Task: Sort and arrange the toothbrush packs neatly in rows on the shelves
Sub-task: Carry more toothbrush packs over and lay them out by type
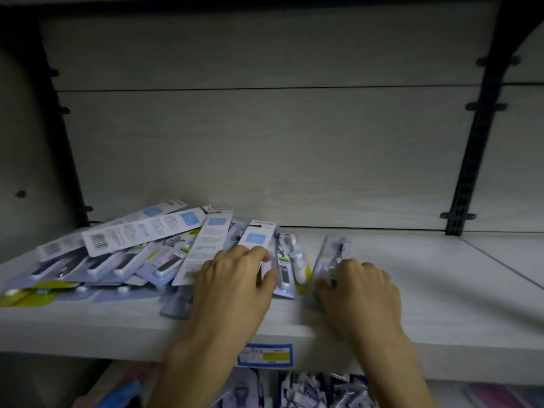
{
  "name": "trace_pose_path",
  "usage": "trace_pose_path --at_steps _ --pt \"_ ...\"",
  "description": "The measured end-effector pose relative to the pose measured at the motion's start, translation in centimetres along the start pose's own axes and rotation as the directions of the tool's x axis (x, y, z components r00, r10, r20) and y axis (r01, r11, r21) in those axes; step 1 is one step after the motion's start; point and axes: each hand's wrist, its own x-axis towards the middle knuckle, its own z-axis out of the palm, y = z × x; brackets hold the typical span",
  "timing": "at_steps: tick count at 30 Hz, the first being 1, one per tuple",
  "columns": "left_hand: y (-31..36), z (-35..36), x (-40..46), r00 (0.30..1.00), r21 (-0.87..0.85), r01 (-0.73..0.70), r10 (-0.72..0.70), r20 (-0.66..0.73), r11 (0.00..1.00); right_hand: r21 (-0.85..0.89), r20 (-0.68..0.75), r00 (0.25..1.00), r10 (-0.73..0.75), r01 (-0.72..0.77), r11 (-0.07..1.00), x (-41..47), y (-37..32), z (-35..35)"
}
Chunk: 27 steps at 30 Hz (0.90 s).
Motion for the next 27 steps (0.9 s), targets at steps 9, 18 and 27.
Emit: trace_pose_path --at_steps 9,18,27 --pt "1.4 1.4 1.6 0.997 0.032 -0.068 0.066 0.045 0.997 -0.076 -0.008 0.995 0.103 -0.104 0.992 0.6 1.5 -0.7" --pt "3.1 2.8 1.9 0.987 0.276 0.026 -0.068 0.146 0.961 -0.079 -0.01 0.999 0.045 -0.046 0.996 1.2 3.3 -0.8" --pt "4.1 3.1 1.6 0.98 0.314 0.154 -0.185 0.071 0.937 0.013 -0.061 0.998 -0.014 0.015 1.0 2.1 4.9 -0.7"
